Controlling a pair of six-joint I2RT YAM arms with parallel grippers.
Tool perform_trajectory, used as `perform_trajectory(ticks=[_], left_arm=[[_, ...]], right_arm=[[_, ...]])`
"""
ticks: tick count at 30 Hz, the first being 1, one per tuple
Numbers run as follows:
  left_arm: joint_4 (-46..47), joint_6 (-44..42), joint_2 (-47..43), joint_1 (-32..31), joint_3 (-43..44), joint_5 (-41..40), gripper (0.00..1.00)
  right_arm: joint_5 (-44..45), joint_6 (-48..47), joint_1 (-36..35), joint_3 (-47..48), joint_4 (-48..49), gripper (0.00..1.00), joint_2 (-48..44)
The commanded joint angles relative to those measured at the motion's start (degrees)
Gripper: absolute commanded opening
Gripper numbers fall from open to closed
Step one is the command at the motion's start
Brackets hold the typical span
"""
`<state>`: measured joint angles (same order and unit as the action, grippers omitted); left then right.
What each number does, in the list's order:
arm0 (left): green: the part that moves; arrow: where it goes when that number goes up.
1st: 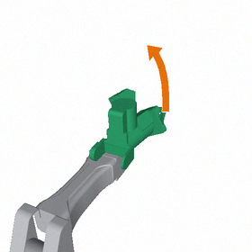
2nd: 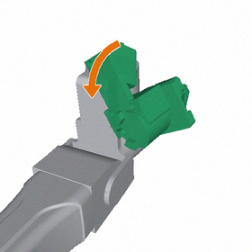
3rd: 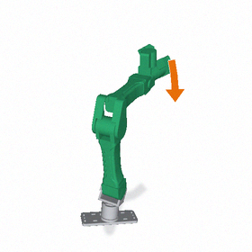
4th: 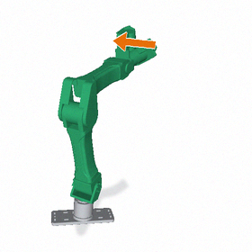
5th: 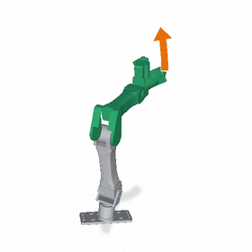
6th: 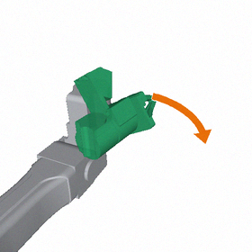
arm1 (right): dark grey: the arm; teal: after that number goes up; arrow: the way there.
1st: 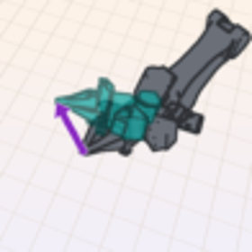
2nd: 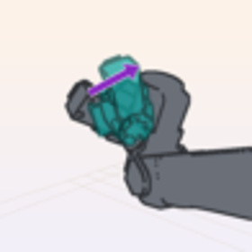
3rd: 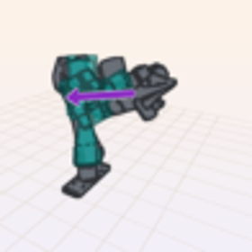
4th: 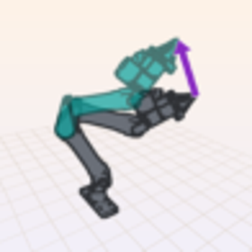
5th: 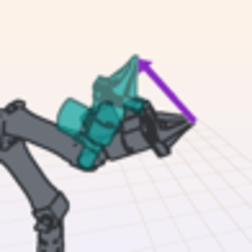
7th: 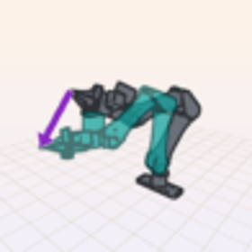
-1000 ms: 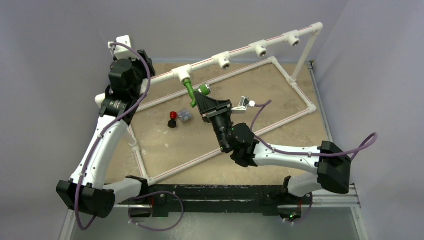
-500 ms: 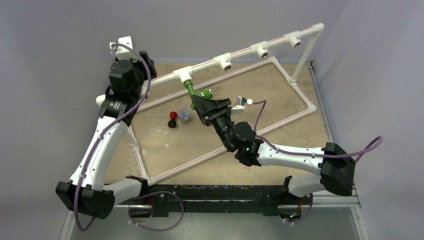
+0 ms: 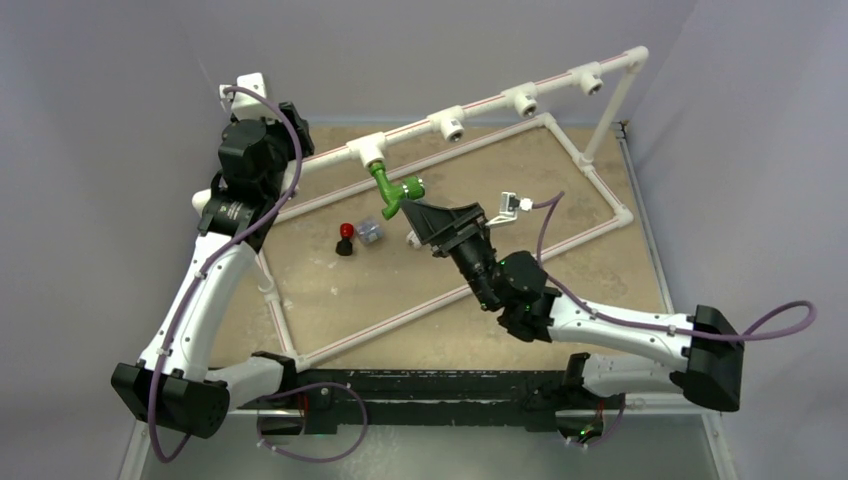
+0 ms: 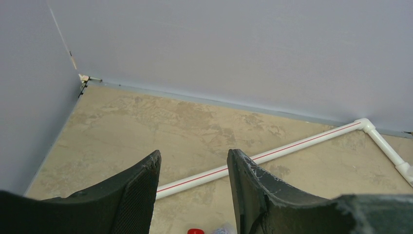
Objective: Install the water faucets
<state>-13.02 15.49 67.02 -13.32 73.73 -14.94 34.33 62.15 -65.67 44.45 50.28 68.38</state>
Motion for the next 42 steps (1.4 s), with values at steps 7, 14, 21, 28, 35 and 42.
perform_trajectory(ticks=[7, 14, 21, 28, 35, 42], left_arm=[[-12.1, 0.1, 1.0, -1.6, -1.8, 3.8, 0.52], [-12.1, 0.1, 1.1, -1.6, -1.8, 3.8, 0.52], [-12.0, 0.0, 0.9, -1.6, -1.9, 3.9, 0.52], [-11.8, -0.1, 0.7, -1.6, -2.2, 4.1, 0.52], [-11.7, -0.2, 0.8, -1.6, -2.5, 4.2, 0.52], [-12.0, -0.2, 0.7, -1.6, -1.9, 4.2, 0.52]], right_arm=[[-9.0, -36.0, 0.8, 1.7, -10.8, 0.79, -10.0], [-16.6, -66.5, 0.8, 4.8, -16.9, 0.84, -12.6], [-22.2, -92.8, 0.7, 8.2, -23.5, 0.86, -12.8], [-19.0, -122.4, 0.2, 9.3, -22.0, 0.89, -9.7], [-17.5, -142.2, -2.0, 8.4, -13.6, 0.90, -4.7], [-15.0, -152.7, -2.9, 9.7, -6.4, 0.89, 2.4]])
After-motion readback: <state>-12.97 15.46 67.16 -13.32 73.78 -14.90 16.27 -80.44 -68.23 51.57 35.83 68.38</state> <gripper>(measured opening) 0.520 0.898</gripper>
